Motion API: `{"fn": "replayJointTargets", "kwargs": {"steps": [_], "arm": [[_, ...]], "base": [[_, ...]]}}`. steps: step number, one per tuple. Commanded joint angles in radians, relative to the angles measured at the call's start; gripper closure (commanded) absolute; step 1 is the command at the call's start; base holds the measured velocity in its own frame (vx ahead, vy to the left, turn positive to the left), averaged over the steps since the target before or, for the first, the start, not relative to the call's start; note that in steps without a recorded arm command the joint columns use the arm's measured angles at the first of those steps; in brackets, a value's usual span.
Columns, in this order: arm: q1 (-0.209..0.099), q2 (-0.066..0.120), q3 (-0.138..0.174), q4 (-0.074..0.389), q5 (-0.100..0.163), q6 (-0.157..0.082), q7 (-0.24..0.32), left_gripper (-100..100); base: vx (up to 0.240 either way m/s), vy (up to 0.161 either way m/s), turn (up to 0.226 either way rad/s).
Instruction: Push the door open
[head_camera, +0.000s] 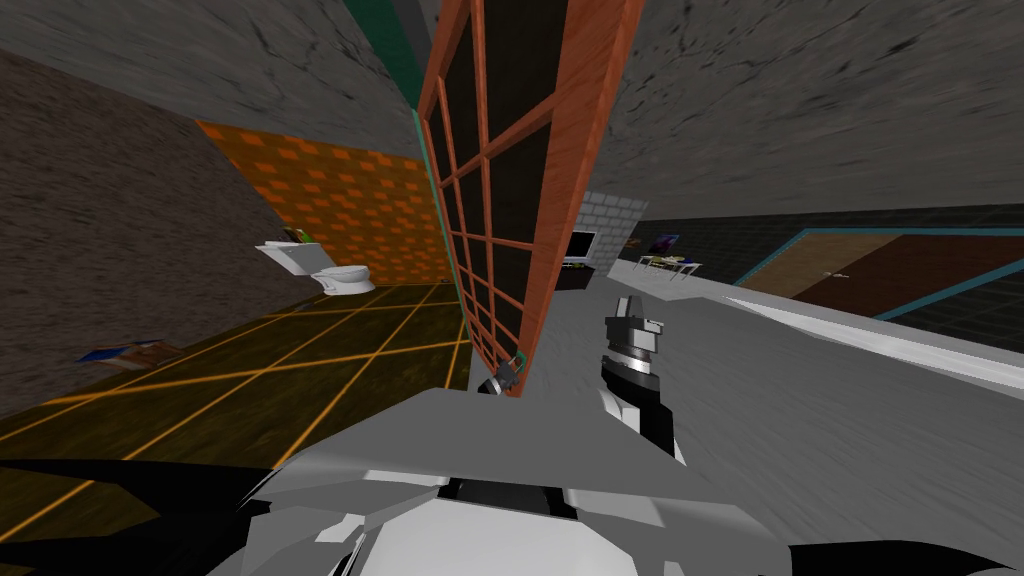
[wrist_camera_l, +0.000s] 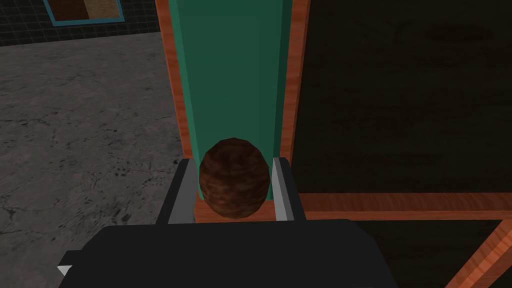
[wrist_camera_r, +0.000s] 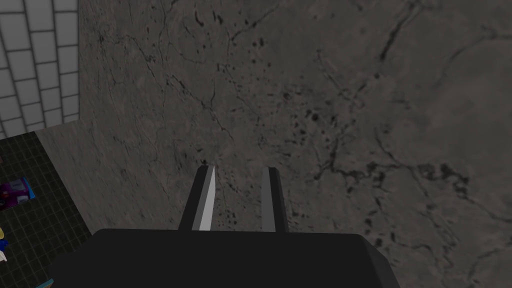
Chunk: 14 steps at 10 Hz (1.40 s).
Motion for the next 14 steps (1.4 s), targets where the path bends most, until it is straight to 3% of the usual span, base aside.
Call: {"fn": "replayJointTargets", "kwargs": {"steps": [1,14], "arm": [[-0.003,-0.001,0.003,-0.004,0.002,-0.004,0.0,100],[0.003,0.016,-0.019,-0.004,0.059,-0.002,0.301,100]], "base": [[-0.006,0.005,0.001],[0.009,-0.011,-0.002]]}}
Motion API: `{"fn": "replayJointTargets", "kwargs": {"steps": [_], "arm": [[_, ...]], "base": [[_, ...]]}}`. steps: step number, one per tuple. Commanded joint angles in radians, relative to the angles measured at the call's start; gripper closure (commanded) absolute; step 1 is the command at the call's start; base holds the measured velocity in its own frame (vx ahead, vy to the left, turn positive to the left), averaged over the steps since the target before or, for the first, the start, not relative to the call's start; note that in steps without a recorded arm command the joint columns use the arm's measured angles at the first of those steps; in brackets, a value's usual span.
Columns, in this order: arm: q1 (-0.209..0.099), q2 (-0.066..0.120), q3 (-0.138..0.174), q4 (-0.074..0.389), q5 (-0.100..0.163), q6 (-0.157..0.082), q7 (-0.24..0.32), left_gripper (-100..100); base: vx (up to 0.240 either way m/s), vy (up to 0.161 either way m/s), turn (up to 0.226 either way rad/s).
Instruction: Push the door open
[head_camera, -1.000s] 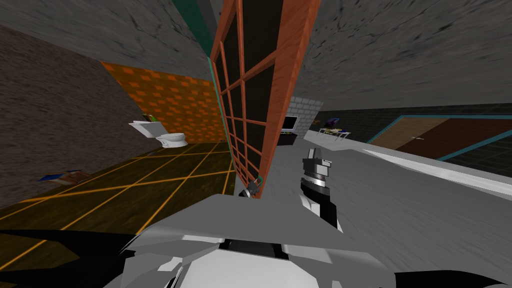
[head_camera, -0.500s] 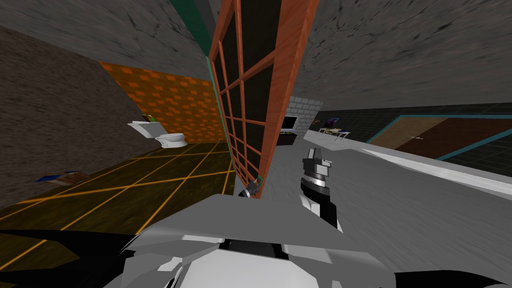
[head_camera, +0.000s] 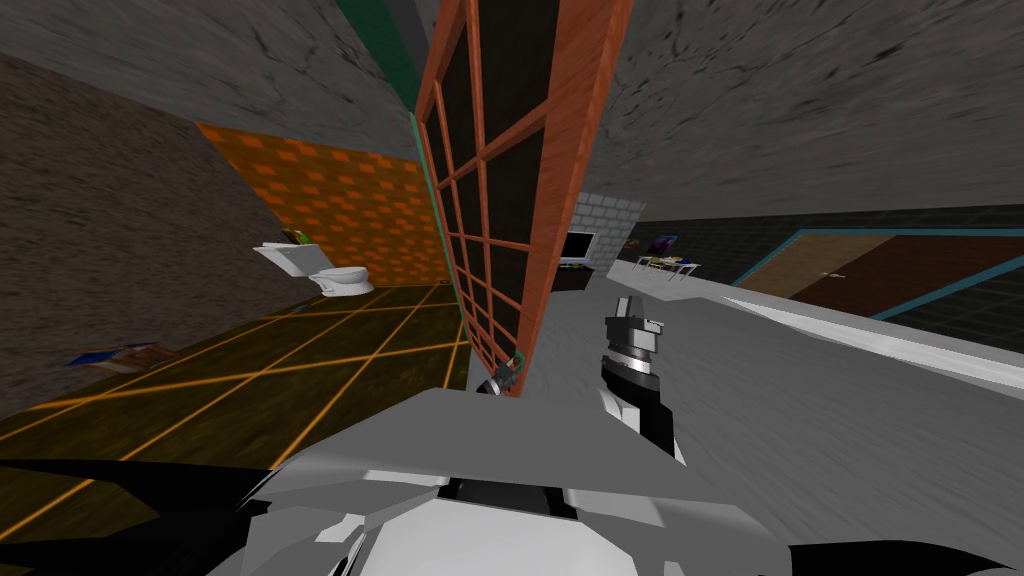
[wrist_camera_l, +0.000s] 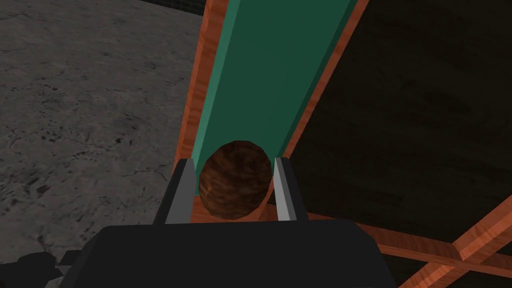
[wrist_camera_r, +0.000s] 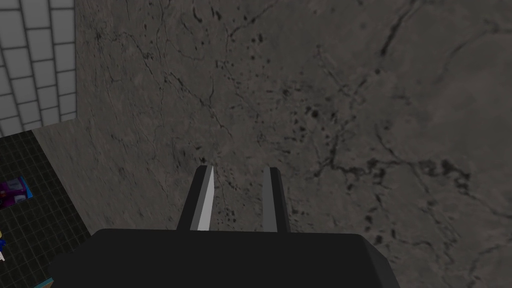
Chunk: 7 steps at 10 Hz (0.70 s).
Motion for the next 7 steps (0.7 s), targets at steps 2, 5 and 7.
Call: {"fn": "replayJointTargets", "kwargs": {"steps": [2,5,7], "arm": [[-0.003,0.003,-0.001,-0.001,0.02,-0.005,0.074,100],[-0.003,0.005,-0.004,-0.002,0.029,-0.006,0.123,100],[-0.002,0.008,-0.01,-0.003,0.048,-0.006,0.188,100]], "base": [[0.011,-0.014,-0.003],[0.011,-0.011,-0.002],[0.011,-0.012,-0.004]]}}
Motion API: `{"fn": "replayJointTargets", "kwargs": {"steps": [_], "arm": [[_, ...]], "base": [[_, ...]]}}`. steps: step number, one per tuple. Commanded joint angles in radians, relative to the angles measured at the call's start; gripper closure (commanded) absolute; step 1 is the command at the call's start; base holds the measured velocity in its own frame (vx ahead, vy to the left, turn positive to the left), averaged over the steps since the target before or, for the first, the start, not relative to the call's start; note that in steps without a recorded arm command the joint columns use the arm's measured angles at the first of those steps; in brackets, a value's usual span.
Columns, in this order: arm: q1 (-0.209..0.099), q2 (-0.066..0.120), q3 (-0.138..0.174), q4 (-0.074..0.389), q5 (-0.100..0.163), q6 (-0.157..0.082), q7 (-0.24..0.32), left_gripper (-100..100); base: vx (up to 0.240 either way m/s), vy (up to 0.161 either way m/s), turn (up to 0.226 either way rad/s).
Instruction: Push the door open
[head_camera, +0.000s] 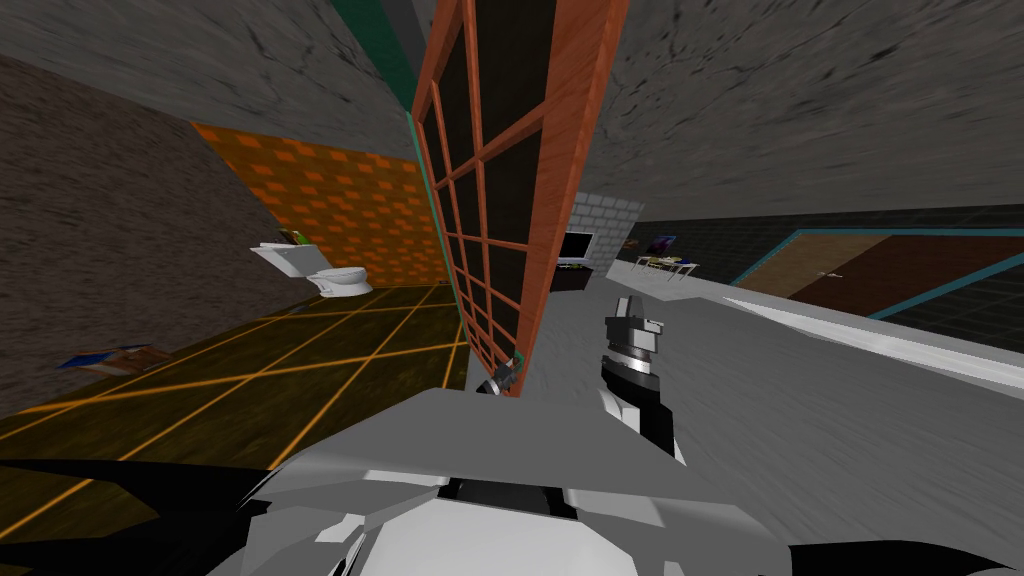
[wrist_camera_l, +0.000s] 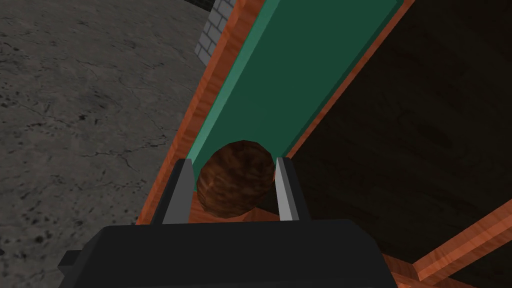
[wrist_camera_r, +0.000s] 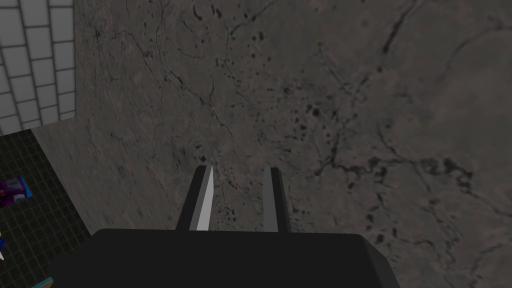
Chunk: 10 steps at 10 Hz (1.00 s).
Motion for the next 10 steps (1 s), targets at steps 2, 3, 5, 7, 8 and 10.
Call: {"fn": "replayJointTargets", "kwargs": {"steps": [2,3,5,7,8,10], "arm": [[-0.003,0.004,0.001,-0.001,0.018,-0.005,0.071,100],[-0.003,0.004,0.001,-0.001,0.018,-0.005,0.076,100],[-0.002,0.007,-0.005,-0.003,0.04,-0.006,0.141,100],[-0.002,0.008,-0.009,-0.004,0.051,-0.006,0.191,100],[-0.002,0.008,-0.009,-0.004,0.051,-0.006,0.199,100],[-0.001,0.01,-0.012,-0.005,0.062,-0.007,0.24,100]], "base": [[0.014,-0.014,-0.002],[0.012,-0.017,-0.003],[0.017,-0.017,-0.001],[0.016,-0.017,-0.004],[0.011,-0.012,0.0],[0.014,-0.012,-0.005]]}}
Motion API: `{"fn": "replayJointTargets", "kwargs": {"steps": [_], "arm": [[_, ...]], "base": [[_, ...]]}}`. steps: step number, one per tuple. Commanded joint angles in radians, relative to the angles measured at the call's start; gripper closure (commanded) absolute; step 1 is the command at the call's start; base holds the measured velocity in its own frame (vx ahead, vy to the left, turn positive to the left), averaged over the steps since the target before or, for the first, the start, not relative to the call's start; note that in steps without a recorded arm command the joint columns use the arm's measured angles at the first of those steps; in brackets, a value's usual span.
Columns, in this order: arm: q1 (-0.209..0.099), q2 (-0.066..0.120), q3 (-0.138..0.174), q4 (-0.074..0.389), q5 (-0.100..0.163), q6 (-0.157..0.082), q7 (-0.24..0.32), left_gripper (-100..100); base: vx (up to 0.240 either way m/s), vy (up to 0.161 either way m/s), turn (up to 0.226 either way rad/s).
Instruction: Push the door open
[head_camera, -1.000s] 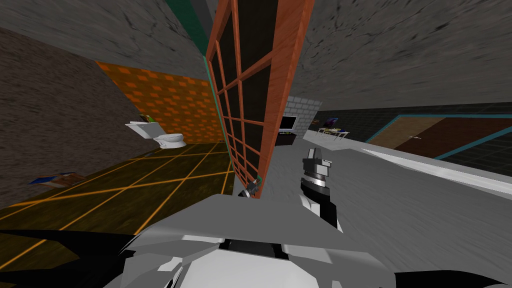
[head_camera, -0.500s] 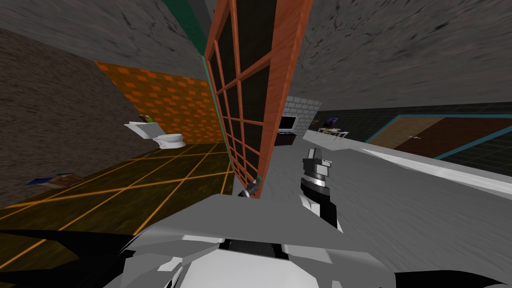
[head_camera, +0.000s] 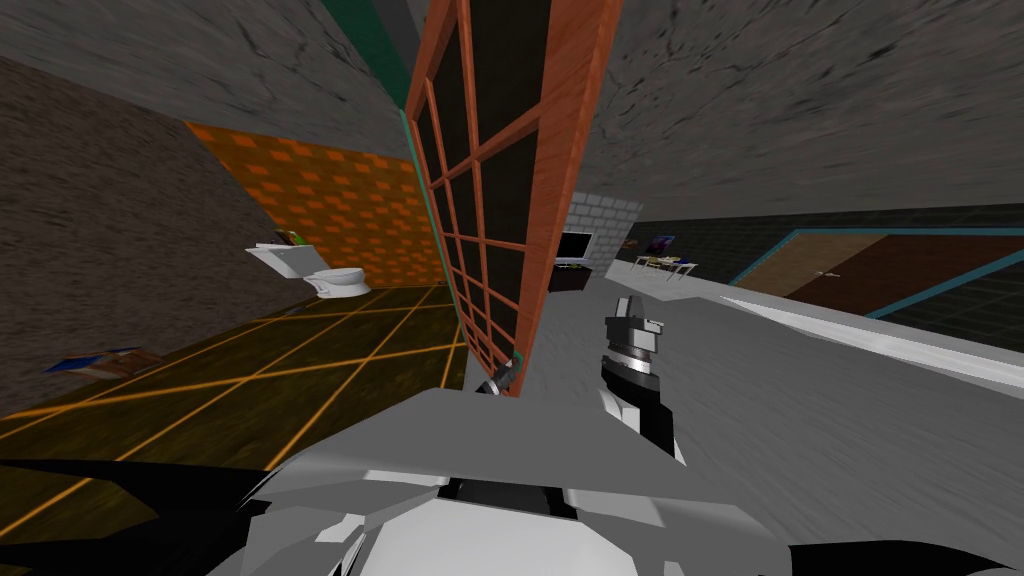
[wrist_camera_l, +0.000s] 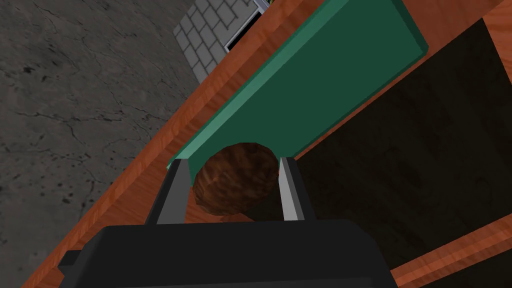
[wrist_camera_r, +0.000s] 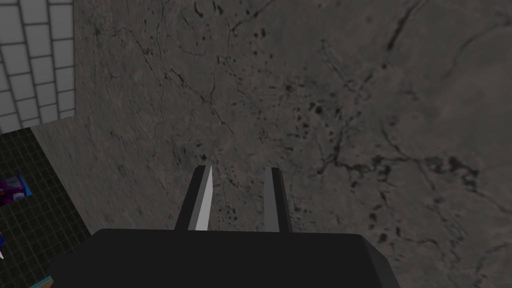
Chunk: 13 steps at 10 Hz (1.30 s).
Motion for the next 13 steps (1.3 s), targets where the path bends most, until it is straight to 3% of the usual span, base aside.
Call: {"fn": "replayJointTargets", "kwargs": {"steps": [1,10,11,13], "arm": [[-0.008,0.002,0.004,0.002,0.017,-0.004,0.05,100],[-0.005,0.009,-0.015,-0.003,0.077,-0.007,0.258,100],[-0.005,0.009,-0.015,-0.003,0.077,-0.007,0.26,100],[-0.004,0.01,-0.024,-0.005,0.103,-0.008,0.325,100]], "base": [[0.012,-0.012,0.004],[0.016,-0.014,-0.002],[0.016,-0.016,0.004],[0.022,-0.023,-0.003]]}}
